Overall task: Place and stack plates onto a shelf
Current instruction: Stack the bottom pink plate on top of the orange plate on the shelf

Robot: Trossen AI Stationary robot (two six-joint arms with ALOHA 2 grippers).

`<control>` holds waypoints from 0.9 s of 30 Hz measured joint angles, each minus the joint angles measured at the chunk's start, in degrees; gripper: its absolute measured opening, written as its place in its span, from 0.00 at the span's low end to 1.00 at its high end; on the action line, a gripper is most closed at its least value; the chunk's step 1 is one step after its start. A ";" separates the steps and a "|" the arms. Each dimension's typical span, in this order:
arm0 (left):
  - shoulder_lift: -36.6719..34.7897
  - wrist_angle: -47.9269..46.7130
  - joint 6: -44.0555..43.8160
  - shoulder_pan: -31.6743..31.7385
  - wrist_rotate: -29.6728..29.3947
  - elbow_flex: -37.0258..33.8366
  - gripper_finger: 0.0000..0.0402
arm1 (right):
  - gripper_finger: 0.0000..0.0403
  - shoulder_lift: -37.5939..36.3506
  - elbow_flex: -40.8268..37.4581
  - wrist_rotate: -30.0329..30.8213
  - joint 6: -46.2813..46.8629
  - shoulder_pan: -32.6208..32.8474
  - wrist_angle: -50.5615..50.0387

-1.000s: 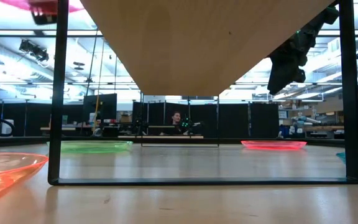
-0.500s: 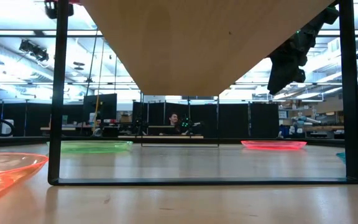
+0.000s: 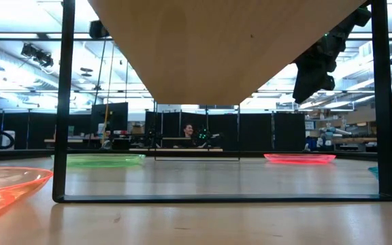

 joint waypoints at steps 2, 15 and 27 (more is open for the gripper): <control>2.34 2.39 0.04 1.41 1.48 0.02 0.01 | 0.26 0.00 0.00 -0.02 0.03 0.00 0.12; 13.65 8.51 1.97 10.30 8.45 0.00 0.01 | 0.26 0.00 0.00 0.02 -0.39 0.07 0.78; 16.41 11.72 1.53 12.35 10.34 0.00 0.01 | 0.26 0.00 0.00 0.00 -0.42 0.07 0.96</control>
